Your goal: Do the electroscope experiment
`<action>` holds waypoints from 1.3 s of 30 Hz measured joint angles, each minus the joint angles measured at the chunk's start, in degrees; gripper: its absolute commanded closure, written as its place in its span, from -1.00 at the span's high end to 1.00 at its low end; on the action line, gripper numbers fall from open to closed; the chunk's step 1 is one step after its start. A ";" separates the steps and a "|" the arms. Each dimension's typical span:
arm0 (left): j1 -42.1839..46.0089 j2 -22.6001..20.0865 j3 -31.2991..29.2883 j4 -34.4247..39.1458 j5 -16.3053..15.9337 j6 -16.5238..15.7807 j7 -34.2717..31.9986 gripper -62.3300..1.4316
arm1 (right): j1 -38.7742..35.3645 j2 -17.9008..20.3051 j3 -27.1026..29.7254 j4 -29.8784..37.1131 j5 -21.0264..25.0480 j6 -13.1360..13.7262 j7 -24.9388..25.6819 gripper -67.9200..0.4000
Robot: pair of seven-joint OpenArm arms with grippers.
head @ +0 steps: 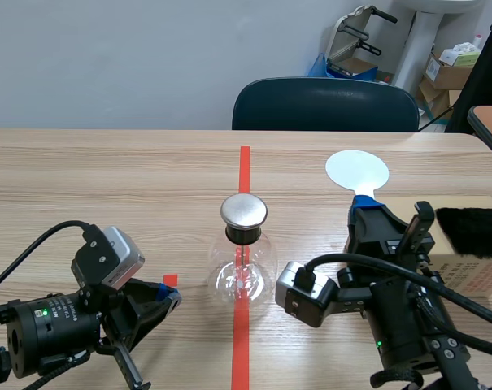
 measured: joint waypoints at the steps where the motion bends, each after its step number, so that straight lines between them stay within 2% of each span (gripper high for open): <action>1: 0.00 0.00 0.00 0.00 0.00 0.00 0.00 -0.91 | 0.00 0.00 0.00 0.00 0.00 0.00 0.00 -0.96; 6: 0.00 0.00 0.00 0.00 0.00 0.00 0.00 -0.91 | 0.00 0.00 0.02 0.00 0.02 0.00 2.27 -0.96; 18: 0.00 0.00 0.00 0.00 0.00 0.00 0.00 -0.91 | 0.02 0.00 0.02 0.00 -0.02 -0.20 18.08 -0.96; 30: 0.00 0.00 0.00 0.00 0.00 0.00 0.02 -0.91 | 0.02 0.00 0.02 0.00 -0.07 -0.22 30.36 -0.96; 39: 0.00 0.00 0.00 0.00 0.00 0.00 0.00 -0.91 | 0.02 0.00 0.02 0.00 -0.07 -0.22 32.76 -0.96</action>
